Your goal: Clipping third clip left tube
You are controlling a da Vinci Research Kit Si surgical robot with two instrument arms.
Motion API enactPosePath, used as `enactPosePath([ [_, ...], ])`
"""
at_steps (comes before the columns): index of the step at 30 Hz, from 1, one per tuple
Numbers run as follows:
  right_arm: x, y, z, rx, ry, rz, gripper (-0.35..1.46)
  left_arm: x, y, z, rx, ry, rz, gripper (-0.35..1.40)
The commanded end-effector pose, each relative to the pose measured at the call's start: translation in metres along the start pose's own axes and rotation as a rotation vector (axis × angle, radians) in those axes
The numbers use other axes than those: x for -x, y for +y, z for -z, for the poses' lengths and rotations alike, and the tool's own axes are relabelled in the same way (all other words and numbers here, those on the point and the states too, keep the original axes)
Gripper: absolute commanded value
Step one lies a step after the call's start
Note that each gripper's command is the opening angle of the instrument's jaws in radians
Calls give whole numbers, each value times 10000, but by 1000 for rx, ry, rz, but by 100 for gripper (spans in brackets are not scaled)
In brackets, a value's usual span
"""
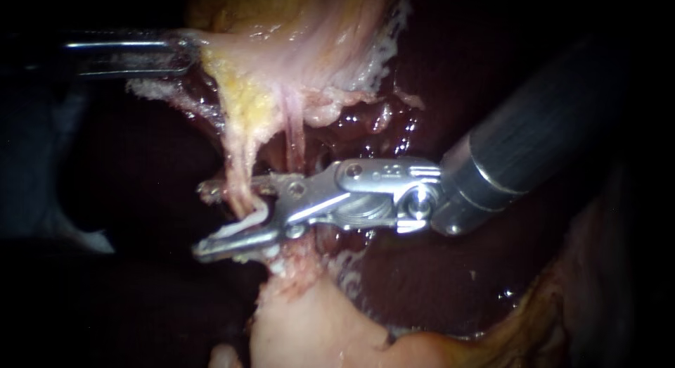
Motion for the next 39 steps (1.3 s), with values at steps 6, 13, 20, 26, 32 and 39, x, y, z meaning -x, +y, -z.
enactPosePath([
  [6,-20,6,8,40,14,-11,48,0,0,-1,1,0,0,-35],
  [13,-34,8,12,45,29,-19,48,0,0,-2,1,0,0,-35],
  [20,-52,-3,12,40,49,-27,48,1,0,-2,1,0,0,-35],
  [26,-80,-14,16,35,85,-39,48,1,0,-2,1,0,0,-35],
  [32,-89,-19,15,30,92,-72,44,1,-1,-2,1,0,0,-35],
  [39,-87,-17,16,28,101,-172,23,1,-1,-2,1,0,0,-35],
])
